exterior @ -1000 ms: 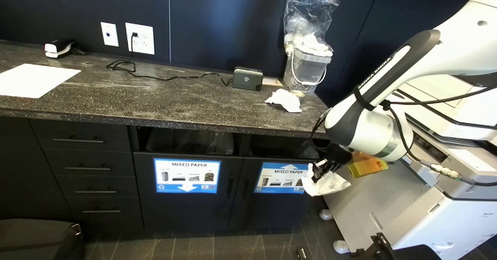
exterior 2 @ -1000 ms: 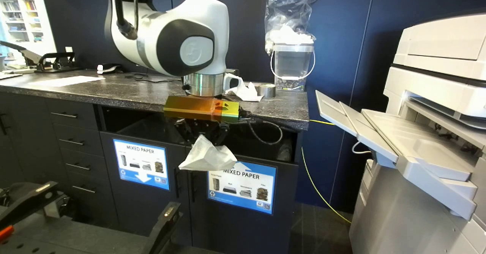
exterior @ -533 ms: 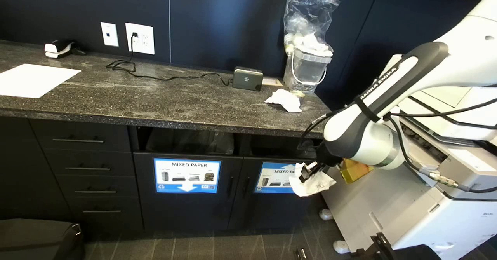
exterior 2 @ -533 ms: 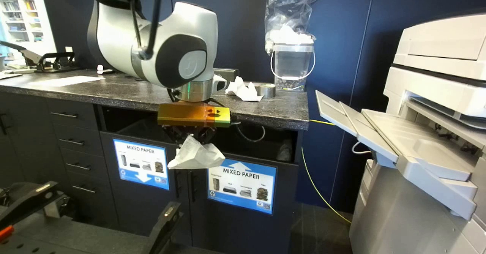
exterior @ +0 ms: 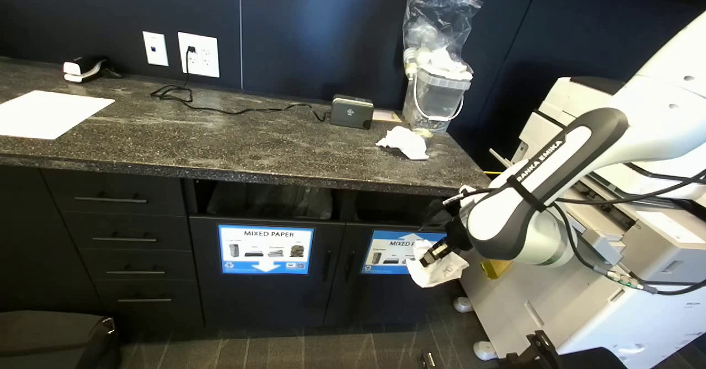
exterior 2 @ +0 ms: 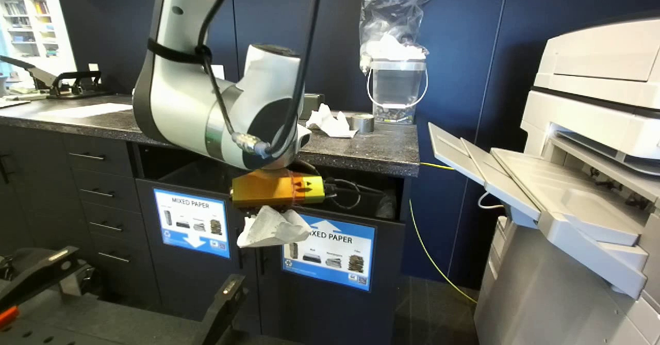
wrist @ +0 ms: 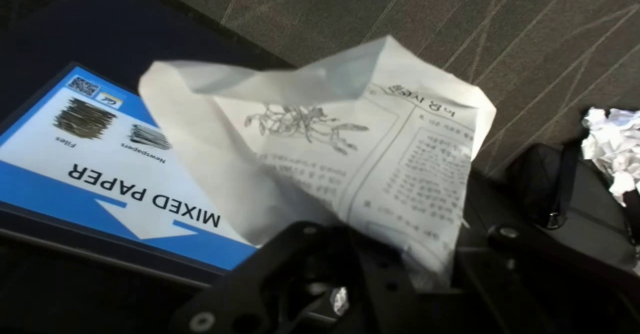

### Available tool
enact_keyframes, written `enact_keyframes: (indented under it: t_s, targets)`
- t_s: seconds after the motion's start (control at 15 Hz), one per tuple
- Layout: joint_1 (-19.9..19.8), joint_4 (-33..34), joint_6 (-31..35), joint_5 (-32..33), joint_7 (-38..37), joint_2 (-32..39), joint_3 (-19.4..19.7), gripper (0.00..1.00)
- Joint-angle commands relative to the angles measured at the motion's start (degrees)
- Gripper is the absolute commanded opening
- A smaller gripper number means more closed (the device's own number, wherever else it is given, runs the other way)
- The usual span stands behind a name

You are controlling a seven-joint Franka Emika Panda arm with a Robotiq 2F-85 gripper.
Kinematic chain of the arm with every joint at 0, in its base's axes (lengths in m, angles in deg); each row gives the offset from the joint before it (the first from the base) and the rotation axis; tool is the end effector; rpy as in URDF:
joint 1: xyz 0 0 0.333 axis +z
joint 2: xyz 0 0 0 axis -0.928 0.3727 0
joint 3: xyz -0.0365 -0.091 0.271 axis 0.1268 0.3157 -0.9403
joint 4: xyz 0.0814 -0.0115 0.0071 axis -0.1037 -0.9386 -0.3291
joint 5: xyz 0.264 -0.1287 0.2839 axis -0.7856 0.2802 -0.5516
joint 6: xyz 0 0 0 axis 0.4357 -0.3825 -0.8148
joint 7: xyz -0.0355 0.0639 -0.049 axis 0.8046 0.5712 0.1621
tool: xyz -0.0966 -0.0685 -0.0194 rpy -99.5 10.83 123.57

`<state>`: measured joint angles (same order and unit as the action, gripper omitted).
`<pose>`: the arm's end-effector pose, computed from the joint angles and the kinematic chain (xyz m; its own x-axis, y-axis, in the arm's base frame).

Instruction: Put the right and left white pieces of paper in the right bin respectively

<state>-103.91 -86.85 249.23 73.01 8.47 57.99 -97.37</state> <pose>0.4194 -0.0223 0.0309 0.8103 0.4747 0.3436 0.5235 -0.8499 -0.0602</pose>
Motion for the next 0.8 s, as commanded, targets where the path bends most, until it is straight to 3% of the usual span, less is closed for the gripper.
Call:
enact_keyframes:
  t_s: [0.0, 0.33, 0.73]
  targets:
    - [3.8, 4.0, 8.8, 5.6, -3.5, 6.6, 5.3, 0.16]
    - [10.7, 10.6, 17.6, 8.8, -7.4, 15.0, 12.6, 0.16]
    - [17.7, 19.2, 28.2, 7.6, -11.9, 23.6, 17.2, 0.16]
